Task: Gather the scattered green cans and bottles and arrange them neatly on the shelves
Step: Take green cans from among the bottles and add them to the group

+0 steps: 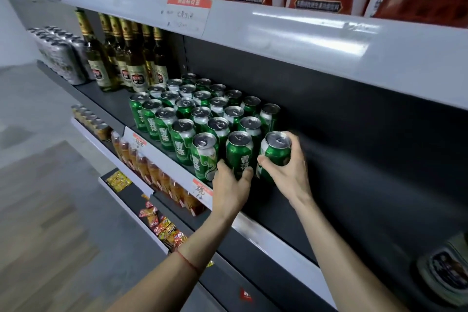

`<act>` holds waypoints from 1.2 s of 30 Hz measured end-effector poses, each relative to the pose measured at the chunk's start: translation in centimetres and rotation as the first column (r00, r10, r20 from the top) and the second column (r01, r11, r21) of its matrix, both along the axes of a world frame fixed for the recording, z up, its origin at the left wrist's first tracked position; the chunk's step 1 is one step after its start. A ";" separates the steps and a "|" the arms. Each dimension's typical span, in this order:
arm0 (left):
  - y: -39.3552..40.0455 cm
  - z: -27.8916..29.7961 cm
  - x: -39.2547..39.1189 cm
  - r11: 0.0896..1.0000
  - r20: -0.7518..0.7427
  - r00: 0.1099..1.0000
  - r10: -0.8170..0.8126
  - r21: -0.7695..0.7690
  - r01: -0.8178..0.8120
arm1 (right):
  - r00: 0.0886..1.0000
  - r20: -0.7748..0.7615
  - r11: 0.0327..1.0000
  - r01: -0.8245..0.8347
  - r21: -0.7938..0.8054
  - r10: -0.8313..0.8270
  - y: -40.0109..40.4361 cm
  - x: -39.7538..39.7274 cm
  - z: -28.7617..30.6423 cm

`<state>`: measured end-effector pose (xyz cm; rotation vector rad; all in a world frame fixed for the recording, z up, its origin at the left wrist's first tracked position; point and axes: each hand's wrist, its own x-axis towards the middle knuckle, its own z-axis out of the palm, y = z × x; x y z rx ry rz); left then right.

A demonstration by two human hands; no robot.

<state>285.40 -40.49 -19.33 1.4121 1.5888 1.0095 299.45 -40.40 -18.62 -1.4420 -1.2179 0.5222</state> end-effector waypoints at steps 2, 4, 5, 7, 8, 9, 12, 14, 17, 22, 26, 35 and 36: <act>-0.5 0.2 -1.4 0.998 0.031 0.999 -0.016 0.053 0.015 | 0.999 0.023 0.999 0.032 0.005 -0.032 -0.9 -1.0 -0.6; -0.5 0.4 -3.0 0.994 0.078 0.997 -0.027 0.107 0.019 | 0.997 0.026 0.998 0.067 0.005 -0.067 -1.9 -2.4 -1.2; -0.3 0.5 -3.8 0.992 0.088 0.996 -0.033 0.127 0.022 | 0.995 0.033 0.996 0.090 0.008 -0.091 -2.3 -3.3 -1.4; 0.6 0.6 -5.1 0.986 0.090 0.994 -0.068 0.156 0.053 | 0.987 0.073 0.990 0.143 0.013 -0.144 -2.6 -5.0 -1.7; 1.0 0.7 -5.7 0.983 0.082 0.992 -0.093 0.168 0.078 | 0.980 0.096 0.985 0.173 0.016 -0.174 -2.6 -5.9 -1.9; 1.4 0.7 -6.2 0.979 0.079 0.990 -0.120 0.174 0.105 | 0.973 0.106 0.979 0.203 0.017 -0.204 -2.5 -6.8 -2.1; 2.0 1.0 -7.6 0.966 0.132 0.971 -0.202 0.189 0.175 | 0.959 0.095 0.963 0.268 0.008 -0.267 -2.4 -9.1 -2.5; 2.3 1.0 -8.6 0.957 0.116 0.969 -0.217 0.221 0.188 | 0.947 0.116 0.953 0.302 -0.007 -0.299 -2.4 -10.3 -2.6; 2.3 1.1 -10.2 0.939 0.095 0.963 -0.253 0.265 0.220 | 0.930 0.129 0.936 0.351 -0.039 -0.344 -2.4 -11.7 -2.6; 2.4 0.9 -11.9 0.893 0.158 0.903 -0.400 0.288 0.345 | 0.909 0.166 0.916 0.397 -0.060 -0.383 -2.0 -13.7 -2.8; 1.9 1.0 -11.6 0.832 0.231 0.810 -0.538 0.299 0.467 | 0.946 0.084 0.942 0.322 -0.098 -0.314 -3.1 -13.1 -2.3; -3.5 3.9 -2.6 0.613 0.278 0.547 -0.790 0.374 0.696 | 0.820 0.111 0.826 0.564 0.008 -0.561 -15.0 -6.0 2.3; -4.3 4.3 -1.0 0.596 0.263 0.536 -0.803 0.382 0.706 | 0.801 0.118 0.808 0.588 0.028 -0.587 -16.5 -5.1 2.8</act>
